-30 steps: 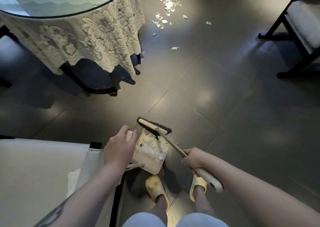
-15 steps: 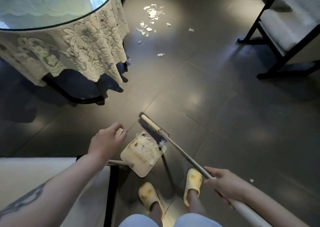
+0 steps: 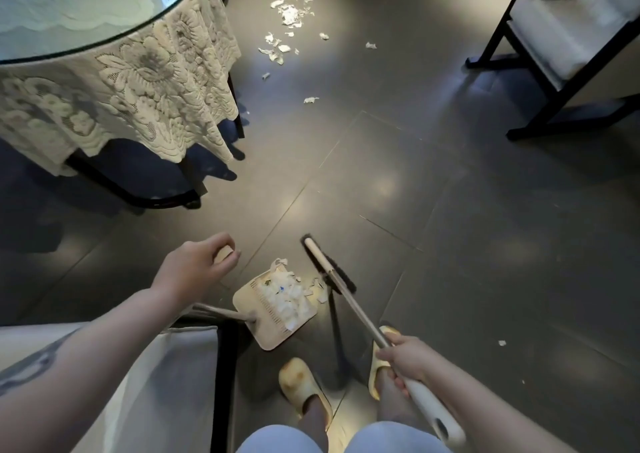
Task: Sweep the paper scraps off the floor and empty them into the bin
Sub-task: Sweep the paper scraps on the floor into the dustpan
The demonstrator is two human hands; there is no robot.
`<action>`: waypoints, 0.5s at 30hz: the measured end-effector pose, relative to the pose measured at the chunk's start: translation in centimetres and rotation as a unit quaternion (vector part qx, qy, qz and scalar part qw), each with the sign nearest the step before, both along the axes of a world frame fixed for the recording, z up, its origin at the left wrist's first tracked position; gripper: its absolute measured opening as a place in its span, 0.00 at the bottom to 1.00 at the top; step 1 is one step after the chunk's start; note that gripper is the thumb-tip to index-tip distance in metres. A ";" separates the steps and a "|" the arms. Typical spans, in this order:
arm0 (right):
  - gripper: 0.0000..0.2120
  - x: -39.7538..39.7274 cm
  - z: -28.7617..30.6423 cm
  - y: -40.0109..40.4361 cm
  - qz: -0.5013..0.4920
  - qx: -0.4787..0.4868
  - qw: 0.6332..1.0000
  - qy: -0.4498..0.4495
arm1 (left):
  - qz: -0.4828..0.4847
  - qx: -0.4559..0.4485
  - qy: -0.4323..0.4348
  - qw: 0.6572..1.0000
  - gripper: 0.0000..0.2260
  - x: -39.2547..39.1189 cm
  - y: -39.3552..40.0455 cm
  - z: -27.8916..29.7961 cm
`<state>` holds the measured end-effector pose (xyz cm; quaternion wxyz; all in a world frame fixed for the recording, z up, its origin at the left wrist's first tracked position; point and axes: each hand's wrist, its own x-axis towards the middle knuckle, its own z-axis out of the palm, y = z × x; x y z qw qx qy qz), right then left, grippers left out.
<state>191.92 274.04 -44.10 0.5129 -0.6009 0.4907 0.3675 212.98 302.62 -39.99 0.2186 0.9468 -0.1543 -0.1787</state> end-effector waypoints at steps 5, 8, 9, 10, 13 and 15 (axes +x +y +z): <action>0.28 -0.6 1.2 2.5 0.028 0.048 0.998 0.001 | 0.063 -0.034 0.001 0.997 0.08 -1.2 -0.6 -0.2; 0.26 -0.3 3.0 2.6 0.079 0.053 0.995 -0.007 | 0.075 -0.047 0.003 0.996 0.08 -2.2 -1.3 -0.4; 0.26 -0.1 3.5 2.3 0.099 0.051 0.994 -0.012 | 0.079 -0.048 0.001 0.996 0.08 -2.4 -1.5 -0.5; 0.26 0.1 4.1 2.0 0.121 0.050 0.991 -0.017 | 0.085 -0.054 -0.002 0.995 0.08 -2.7 -1.6 -0.5; 0.22 0.6 5.7 0.7 0.183 0.038 0.982 -0.032 | 0.127 -0.084 -0.006 0.988 0.08 -4.1 -1.8 -0.7; 0.25 1.0 6.5 -0.3 0.216 0.030 0.975 -0.042 | 0.168 -0.089 -0.018 0.982 0.07 -5.3 -1.7 -1.0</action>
